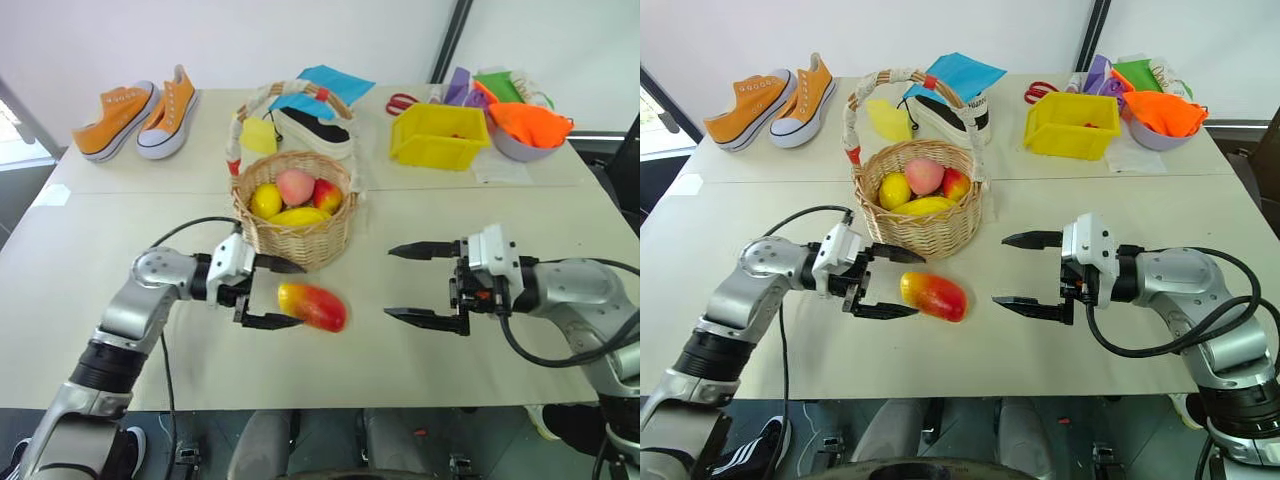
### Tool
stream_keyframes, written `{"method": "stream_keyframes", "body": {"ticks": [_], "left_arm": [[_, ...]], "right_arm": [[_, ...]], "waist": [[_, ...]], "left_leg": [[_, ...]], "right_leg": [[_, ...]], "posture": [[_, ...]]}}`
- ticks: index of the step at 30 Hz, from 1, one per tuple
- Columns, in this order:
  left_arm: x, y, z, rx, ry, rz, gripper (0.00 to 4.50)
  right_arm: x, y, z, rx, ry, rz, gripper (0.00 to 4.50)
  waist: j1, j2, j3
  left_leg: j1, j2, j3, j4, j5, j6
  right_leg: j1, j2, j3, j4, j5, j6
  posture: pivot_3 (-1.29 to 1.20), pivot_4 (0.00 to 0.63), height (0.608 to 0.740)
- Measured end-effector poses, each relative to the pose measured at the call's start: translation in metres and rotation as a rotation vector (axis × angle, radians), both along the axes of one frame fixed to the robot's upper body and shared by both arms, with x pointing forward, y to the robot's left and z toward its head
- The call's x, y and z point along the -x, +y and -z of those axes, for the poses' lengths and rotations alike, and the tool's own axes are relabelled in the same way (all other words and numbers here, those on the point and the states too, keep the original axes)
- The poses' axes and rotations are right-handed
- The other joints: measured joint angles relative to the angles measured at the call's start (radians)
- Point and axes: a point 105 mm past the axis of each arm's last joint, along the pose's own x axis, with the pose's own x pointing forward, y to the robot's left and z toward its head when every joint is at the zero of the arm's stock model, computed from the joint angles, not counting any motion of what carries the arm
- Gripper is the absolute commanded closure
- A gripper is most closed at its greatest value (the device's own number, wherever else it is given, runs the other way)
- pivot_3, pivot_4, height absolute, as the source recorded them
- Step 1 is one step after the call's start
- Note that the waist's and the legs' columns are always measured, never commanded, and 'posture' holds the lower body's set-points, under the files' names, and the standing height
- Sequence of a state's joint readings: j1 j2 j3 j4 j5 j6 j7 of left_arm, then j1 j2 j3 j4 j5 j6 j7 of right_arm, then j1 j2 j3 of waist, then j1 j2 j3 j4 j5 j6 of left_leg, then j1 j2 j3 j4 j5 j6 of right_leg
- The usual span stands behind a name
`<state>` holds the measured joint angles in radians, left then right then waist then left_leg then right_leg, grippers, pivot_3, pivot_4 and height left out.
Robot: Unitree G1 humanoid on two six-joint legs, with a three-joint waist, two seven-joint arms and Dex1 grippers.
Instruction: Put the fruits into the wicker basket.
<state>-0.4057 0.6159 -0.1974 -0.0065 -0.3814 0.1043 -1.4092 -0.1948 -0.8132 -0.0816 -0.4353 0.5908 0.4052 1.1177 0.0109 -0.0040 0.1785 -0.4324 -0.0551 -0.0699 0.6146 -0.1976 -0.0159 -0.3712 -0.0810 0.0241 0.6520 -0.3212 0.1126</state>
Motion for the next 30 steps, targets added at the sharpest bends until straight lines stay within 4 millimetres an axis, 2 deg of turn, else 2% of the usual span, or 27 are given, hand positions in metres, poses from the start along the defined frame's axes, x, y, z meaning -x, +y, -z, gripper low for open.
{"method": "stream_keyframes", "body": {"ticks": [4, 9, 12, 17, 20, 22, 26, 30], "left_arm": [[0.002, -0.011, 0.014, -0.056, -0.032, 0.082, 0.18], [-0.012, -0.02, 0.015, -0.098, -0.082, 0.116, 0.18], [-0.013, -0.024, 0.022, -0.122, -0.068, 0.126, 0.18], [-0.008, -0.022, 0.031, -0.182, -0.047, 0.163, 0.18], [-0.008, -0.02, 0.032, -0.189, -0.034, 0.161, 0.88], [-0.008, -0.021, 0.032, -0.185, -0.032, 0.156, 1.71], [-0.007, -0.02, 0.03, -0.155, 0.0, 0.132, 1.71], [-0.006, -0.017, 0.019, -0.115, 0.016, 0.104, 1.71]], "right_arm": [[-0.002, 0.0, 0.001, -0.005, 0.0, 0.01, 0.0], [-0.003, 0.001, 0.0, -0.005, -0.004, 0.013, 0.0], [-0.004, 0.0, 0.001, -0.002, -0.006, 0.022, 0.0], [-0.005, 0.0, 0.002, -0.002, -0.004, 0.037, 0.0], [-0.005, 0.0, 0.002, -0.003, -0.005, 0.039, 0.0], [-0.005, 0.0, 0.002, -0.003, -0.005, 0.04, 0.0], [-0.004, -0.001, 0.004, 0.001, 0.002, 0.034, 0.0], [0.0, -0.002, 0.007, 0.012, 0.017, 0.015, 0.0]], "waist": [[-0.001, 0.0, 0.0], [0.0, 0.0, 0.0], [-0.002, 0.0, 0.0], [-0.008, 0.0, 0.0], [-0.008, 0.0, 0.0], [-0.007, 0.0, 0.0], [-0.008, 0.0, 0.0], [-0.009, 0.0, 0.0]], "left_leg": [[0.0, 0.0, 0.0, 0.0, 0.0, 0.0], [0.0, 0.0, 0.0, 0.001, 0.0, 0.0], [0.0, 0.0, 0.0, 0.001, 0.0, 0.0], [0.0, 0.0, 0.0, 0.001, 0.0, 0.0], [0.0, 0.0, 0.0, 0.002, 0.0, 0.0], [0.0, 0.0, 0.0, 0.002, 0.0, 0.0], [0.0, 0.0, 0.0, 0.002, 0.0, 0.0], [0.0, 0.0, 0.0, 0.002, 0.0, 0.0]], "right_leg": [[0.0, 0.0, 0.0, 0.001, 0.0, 0.0], [0.0, 0.001, -0.001, 0.001, 0.0, 0.0], [0.0, 0.001, -0.001, 0.002, 0.0, 0.001], [-0.001, 0.002, -0.001, 0.003, 0.0, 0.001], [-0.001, 0.002, -0.001, 0.003, 0.0, 0.001], [0.0, 0.001, -0.001, 0.003, 0.0, 0.001], [0.0, 0.001, -0.001, 0.004, 0.0, 0.001], [-0.001, 0.001, -0.001, 0.004, 0.0, 0.001]], "posture": [[0.0, 0.15, 0.74], [0.0, 0.15, 0.74], [0.0, 0.15, 0.74], [0.0, 0.15, 0.74], [0.0, 0.15, 0.74], [0.0, 0.15, 0.74], [0.0, 0.15, 0.74], [0.0, 0.15, 0.74]]}}
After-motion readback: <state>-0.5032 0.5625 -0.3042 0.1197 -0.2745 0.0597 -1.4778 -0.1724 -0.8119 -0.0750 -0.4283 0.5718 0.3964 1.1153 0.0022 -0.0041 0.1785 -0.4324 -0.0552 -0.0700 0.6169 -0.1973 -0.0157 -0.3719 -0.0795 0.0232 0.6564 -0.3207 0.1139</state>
